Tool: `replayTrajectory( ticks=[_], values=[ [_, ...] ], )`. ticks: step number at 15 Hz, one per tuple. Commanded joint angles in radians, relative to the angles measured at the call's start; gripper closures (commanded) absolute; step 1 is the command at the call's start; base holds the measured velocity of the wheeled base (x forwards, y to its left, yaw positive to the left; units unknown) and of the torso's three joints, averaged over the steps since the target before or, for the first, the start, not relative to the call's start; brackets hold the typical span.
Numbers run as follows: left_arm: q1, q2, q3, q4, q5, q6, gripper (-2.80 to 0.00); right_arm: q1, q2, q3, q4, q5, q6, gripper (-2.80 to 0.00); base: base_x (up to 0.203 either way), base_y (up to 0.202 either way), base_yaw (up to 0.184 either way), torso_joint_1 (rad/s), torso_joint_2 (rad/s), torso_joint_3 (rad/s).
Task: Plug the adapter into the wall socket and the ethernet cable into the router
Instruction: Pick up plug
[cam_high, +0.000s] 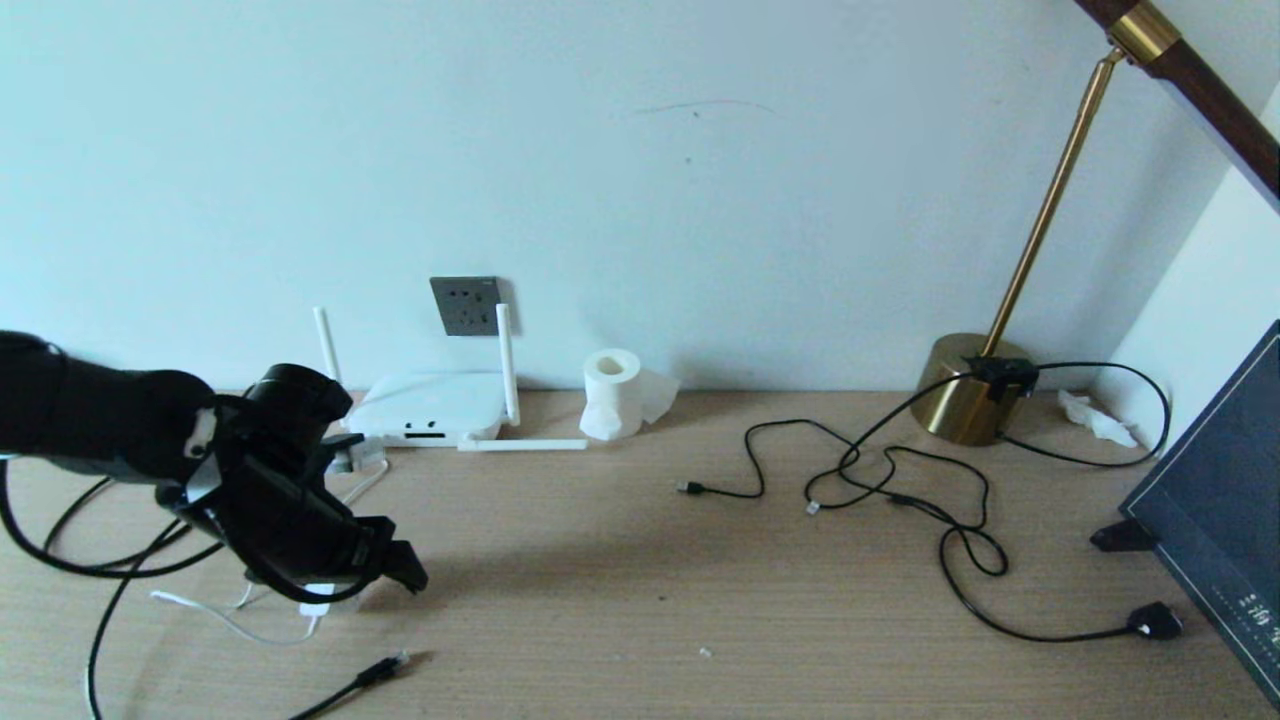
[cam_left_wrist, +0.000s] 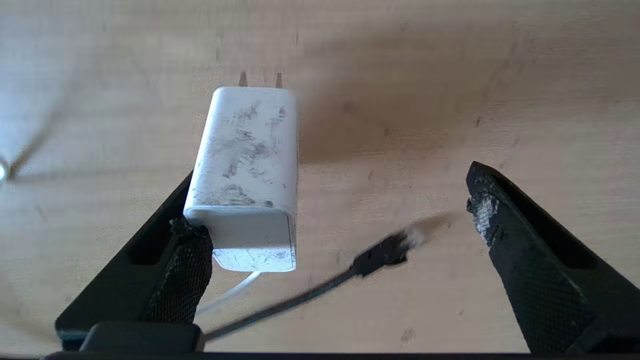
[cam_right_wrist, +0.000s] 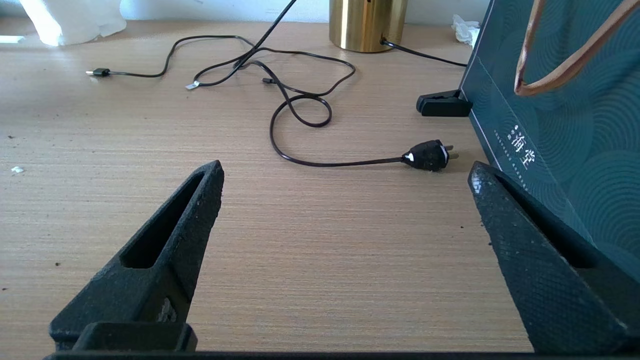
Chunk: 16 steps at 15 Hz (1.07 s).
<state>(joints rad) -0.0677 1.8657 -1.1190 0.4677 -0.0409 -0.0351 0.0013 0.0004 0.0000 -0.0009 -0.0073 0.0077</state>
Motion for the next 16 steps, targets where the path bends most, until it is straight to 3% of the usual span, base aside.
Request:
replayTrajectory(
  ticks=[1, 14, 16],
  values=[
    [-0.001, -0.007, 0.030, -0.012, 0.001, 0.000, -2.80, 0.000, 0.001, 0.000, -0.001, 0.000, 0.000, -2.80, 0.000, 0.000, 0.000, 0.000, 0.00, 0.000],
    [-0.020, -0.025, 0.051, -0.062, -0.006, -0.027, -2.80, 0.000, 0.000, 0.000, -0.001, 0.000, 0.000, -2.80, 0.000, 0.000, 0.000, 0.000, 0.00, 0.000],
    [-0.029, -0.035, 0.106, -0.078, -0.003, -0.025, -2.80, 0.000, 0.001, 0.002, -0.001, 0.000, 0.000, -2.80, 0.000, 0.000, 0.000, 0.000, 0.00, 0.000]
  ],
)
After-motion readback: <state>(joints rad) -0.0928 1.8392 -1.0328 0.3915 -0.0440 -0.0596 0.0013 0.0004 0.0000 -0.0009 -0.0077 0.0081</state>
